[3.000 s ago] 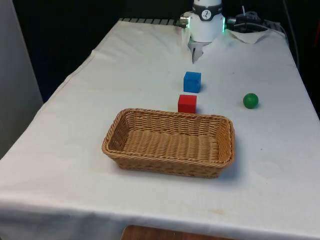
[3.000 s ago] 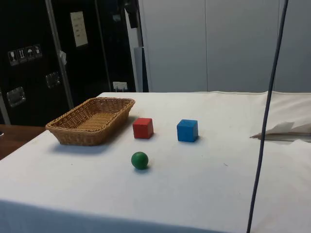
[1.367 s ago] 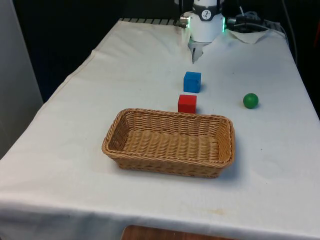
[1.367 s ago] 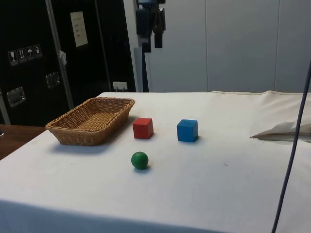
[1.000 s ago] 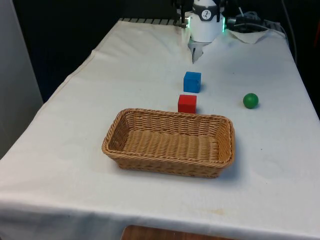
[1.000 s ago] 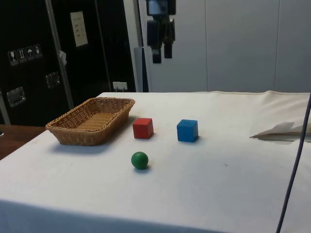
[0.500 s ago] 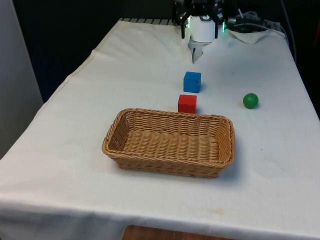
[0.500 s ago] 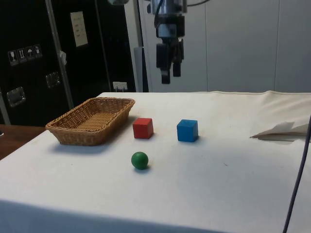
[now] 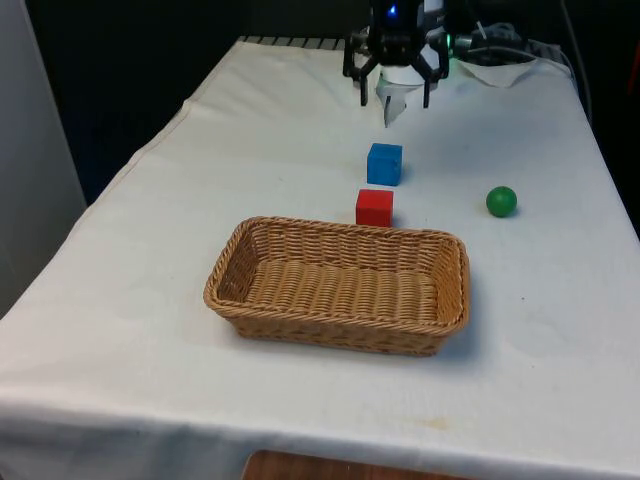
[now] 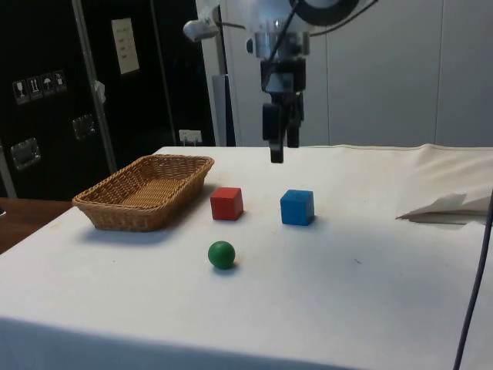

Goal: Place all non-red objects into the basket.

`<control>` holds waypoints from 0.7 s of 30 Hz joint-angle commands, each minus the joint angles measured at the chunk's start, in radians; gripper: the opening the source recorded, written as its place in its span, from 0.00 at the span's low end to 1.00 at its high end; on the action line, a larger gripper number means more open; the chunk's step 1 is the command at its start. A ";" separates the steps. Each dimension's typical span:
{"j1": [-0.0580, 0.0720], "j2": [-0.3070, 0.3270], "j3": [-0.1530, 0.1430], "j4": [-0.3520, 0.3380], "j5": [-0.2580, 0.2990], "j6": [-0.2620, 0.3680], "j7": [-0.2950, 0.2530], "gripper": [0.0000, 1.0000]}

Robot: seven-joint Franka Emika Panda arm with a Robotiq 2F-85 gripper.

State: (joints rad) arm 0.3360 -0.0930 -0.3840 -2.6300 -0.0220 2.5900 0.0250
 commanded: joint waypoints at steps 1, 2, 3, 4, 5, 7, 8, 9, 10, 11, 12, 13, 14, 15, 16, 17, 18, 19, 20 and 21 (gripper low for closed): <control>0.003 0.006 -0.002 -0.018 0.018 0.033 -0.012 1.00; 0.003 0.011 -0.002 -0.023 0.020 0.044 -0.013 1.00; 0.004 0.016 -0.002 -0.028 0.022 0.054 -0.015 1.00; 0.005 0.021 -0.001 -0.034 0.027 0.065 -0.017 1.00; 0.005 0.027 -0.001 -0.038 0.033 0.075 -0.020 1.00; 0.007 0.046 0.002 -0.047 0.056 0.100 -0.033 1.00; 0.000 0.047 0.001 -0.040 0.024 0.087 -0.014 1.00; 0.007 0.053 0.003 -0.048 0.065 0.107 -0.038 1.00; 0.007 0.060 0.005 -0.048 0.075 0.114 -0.044 1.00; 0.006 0.067 0.008 -0.048 0.083 0.120 -0.049 1.00; 0.006 0.074 0.011 -0.048 0.091 0.125 -0.053 1.00; 0.006 0.081 0.013 -0.048 0.099 0.130 -0.057 1.00; 0.004 0.091 0.018 -0.046 0.109 0.136 -0.062 1.00; 0.003 0.095 0.019 -0.045 0.111 0.137 -0.063 1.00; 0.000 0.103 0.016 -0.041 0.092 0.136 -0.051 1.00; 0.003 0.098 0.020 -0.044 0.111 0.139 -0.063 1.00; 0.002 0.099 0.021 -0.044 0.110 0.139 -0.062 1.00; 0.003 0.102 0.022 -0.046 0.115 0.143 -0.065 1.00; 0.003 0.106 0.023 -0.047 0.120 0.147 -0.068 1.00; 0.004 0.109 0.024 -0.049 0.124 0.149 -0.070 1.00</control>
State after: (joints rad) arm 0.3360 0.0170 -0.3650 -2.6730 0.0730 2.7280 -0.0280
